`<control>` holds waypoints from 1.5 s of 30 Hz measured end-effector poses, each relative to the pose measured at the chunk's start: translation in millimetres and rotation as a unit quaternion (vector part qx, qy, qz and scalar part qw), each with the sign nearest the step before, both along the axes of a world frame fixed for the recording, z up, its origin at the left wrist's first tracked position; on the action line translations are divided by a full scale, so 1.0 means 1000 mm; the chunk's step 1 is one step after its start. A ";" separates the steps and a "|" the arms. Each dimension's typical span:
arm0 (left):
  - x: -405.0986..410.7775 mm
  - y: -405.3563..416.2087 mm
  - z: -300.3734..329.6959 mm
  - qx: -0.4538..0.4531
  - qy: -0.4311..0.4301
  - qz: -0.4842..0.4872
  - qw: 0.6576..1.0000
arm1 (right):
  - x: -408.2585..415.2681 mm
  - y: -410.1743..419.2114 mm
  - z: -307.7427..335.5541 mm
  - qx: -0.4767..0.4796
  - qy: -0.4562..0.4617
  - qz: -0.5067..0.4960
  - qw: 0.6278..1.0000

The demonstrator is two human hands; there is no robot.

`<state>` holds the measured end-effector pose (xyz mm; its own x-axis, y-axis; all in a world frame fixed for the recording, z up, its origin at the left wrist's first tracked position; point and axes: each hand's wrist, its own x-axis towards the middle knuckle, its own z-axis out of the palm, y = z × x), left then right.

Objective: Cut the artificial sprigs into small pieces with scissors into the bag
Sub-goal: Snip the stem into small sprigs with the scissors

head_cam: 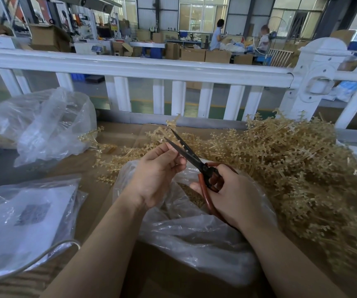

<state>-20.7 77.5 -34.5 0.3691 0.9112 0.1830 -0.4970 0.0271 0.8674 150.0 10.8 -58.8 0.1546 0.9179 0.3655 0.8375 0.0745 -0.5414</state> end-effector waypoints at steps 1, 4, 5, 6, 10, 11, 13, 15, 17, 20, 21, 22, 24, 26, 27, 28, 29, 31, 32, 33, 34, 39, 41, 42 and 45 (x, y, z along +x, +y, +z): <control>0.000 0.000 0.000 0.002 0.002 0.002 1.000 | 0.000 0.000 0.000 0.002 -0.002 -0.001 1.000; 0.001 0.001 -0.001 0.004 0.013 0.011 1.000 | -0.001 -0.001 0.002 0.003 0.000 -0.002 1.000; 0.001 0.001 -0.001 0.004 0.016 0.015 1.000 | -0.001 -0.001 0.002 0.004 0.004 -0.003 1.000; 0.001 0.002 -0.001 0.002 0.018 0.019 1.000 | -0.002 -0.001 0.001 0.005 0.007 -0.006 1.000; 0.001 0.003 -0.001 0.008 0.020 0.030 0.999 | -0.002 0.001 0.000 0.014 0.000 -0.019 1.000; 0.001 0.003 -0.001 0.010 0.023 0.035 0.999 | -0.002 0.001 0.000 0.017 -0.010 -0.021 1.000; 0.001 0.003 -0.001 0.013 0.030 0.045 0.998 | -0.002 0.002 0.001 0.023 -0.026 -0.025 0.999; 0.001 0.003 -0.001 0.014 0.039 0.055 0.998 | -0.002 0.001 0.000 0.030 -0.026 -0.028 0.999; 0.001 0.003 -0.001 0.015 0.047 0.059 0.997 | -0.002 0.001 -0.001 0.036 -0.027 -0.028 0.999; 0.001 0.002 -0.001 0.014 0.049 0.058 0.997 | -0.004 0.002 -0.001 0.048 -0.033 -0.025 0.998; 0.002 0.001 0.000 0.013 0.048 0.057 0.997 | -0.004 0.002 -0.001 0.048 -0.034 -0.025 0.998; 0.002 0.001 0.000 0.011 0.046 0.056 0.997 | -0.004 0.003 -0.001 0.044 -0.035 -0.026 0.998; 0.001 0.001 0.001 0.008 0.040 0.052 0.998 | -0.003 0.003 -0.002 0.033 -0.039 -0.028 0.998; 0.001 0.000 0.001 0.003 0.035 0.046 0.998 | -0.002 0.003 -0.003 0.030 -0.034 -0.026 0.999; 0.001 0.000 0.001 0.000 0.032 0.042 0.999 | -0.002 0.003 -0.002 0.030 -0.029 -0.025 0.999; 0.001 0.000 0.001 -0.001 0.030 0.039 0.999 | -0.003 0.003 -0.002 0.029 -0.026 -0.023 0.999; 0.001 0.000 0.001 -0.002 0.029 0.036 0.999 | -0.003 0.002 -0.001 0.028 -0.025 -0.022 0.999; 0.002 0.000 0.001 -0.003 0.028 0.032 0.999 | -0.003 0.002 -0.002 0.031 -0.015 -0.017 0.999; 0.002 0.000 0.001 -0.004 0.027 0.032 0.999 | -0.003 0.002 -0.002 0.032 -0.005 -0.013 0.999; 0.002 0.000 0.001 -0.005 0.025 0.033 0.999 | -0.003 0.002 -0.002 0.033 0.002 -0.010 0.999; 0.002 0.000 0.001 -0.004 0.024 0.033 0.999 | -0.004 0.002 -0.002 0.035 0.006 -0.009 0.999; 0.003 -0.001 0.001 -0.003 0.028 0.047 0.998 | -0.004 0.003 -0.002 0.038 0.002 -0.010 0.999; 0.003 -0.001 0.001 0.003 0.040 0.065 0.997 | -0.004 0.003 -0.001 0.032 -0.006 -0.016 0.999; 0.003 -0.001 0.001 0.006 0.046 0.073 0.996 | -0.004 0.003 0.000 0.029 -0.012 -0.019 0.999; 0.002 0.000 -0.001 0.012 0.060 0.089 0.994 | -0.004 0.002 0.000 0.029 -0.033 -0.027 0.999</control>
<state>-18.2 77.9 -35.4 0.2222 0.9602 0.1693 -0.3845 -0.0733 0.9202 146.3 13.1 -58.7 0.1772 0.8863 0.4279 0.8745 0.0577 -0.4816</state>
